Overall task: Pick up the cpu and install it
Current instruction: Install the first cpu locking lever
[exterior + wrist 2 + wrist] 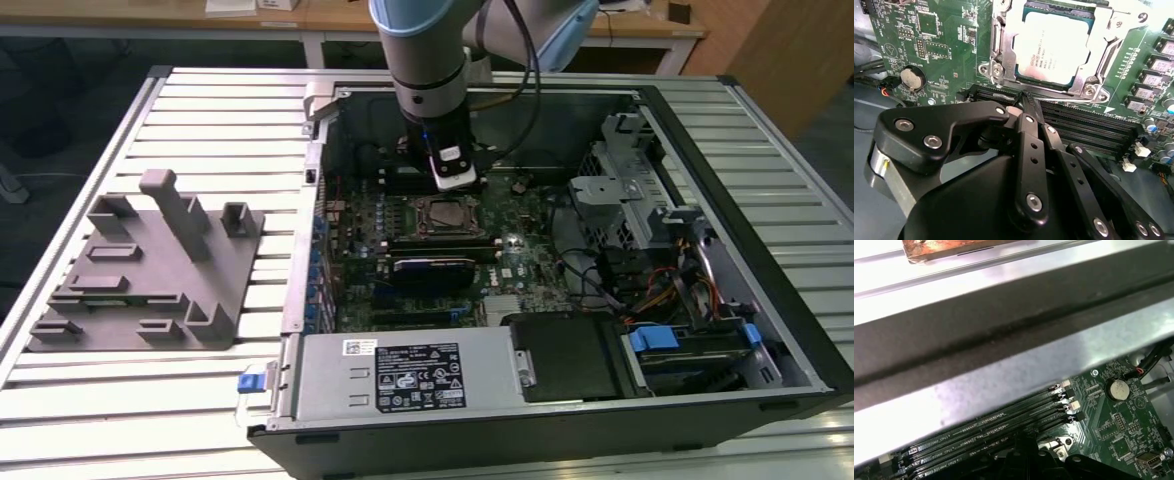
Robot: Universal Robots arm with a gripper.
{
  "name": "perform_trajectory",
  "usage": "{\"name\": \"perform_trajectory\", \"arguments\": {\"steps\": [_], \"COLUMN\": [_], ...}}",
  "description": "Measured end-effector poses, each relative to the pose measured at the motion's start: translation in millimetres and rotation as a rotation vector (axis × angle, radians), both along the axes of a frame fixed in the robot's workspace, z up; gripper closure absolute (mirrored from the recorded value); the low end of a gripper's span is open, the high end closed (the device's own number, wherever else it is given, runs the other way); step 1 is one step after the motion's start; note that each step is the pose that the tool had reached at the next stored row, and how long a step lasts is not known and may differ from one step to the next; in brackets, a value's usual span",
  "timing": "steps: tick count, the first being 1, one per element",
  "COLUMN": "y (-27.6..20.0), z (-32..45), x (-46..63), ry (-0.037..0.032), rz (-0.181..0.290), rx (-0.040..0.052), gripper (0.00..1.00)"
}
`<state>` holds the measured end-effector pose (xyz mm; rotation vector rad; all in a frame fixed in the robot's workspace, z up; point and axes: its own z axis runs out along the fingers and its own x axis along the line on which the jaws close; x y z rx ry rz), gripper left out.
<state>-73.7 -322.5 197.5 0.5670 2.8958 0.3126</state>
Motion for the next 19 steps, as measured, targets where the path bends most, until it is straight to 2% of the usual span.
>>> {"name": "perform_trajectory", "arguments": {"steps": [19], "y": [0.2], "z": [-4.3], "x": [0.2], "ry": [-0.0005], "rz": [0.000], "rx": [-0.0079], "gripper": [0.89]}}
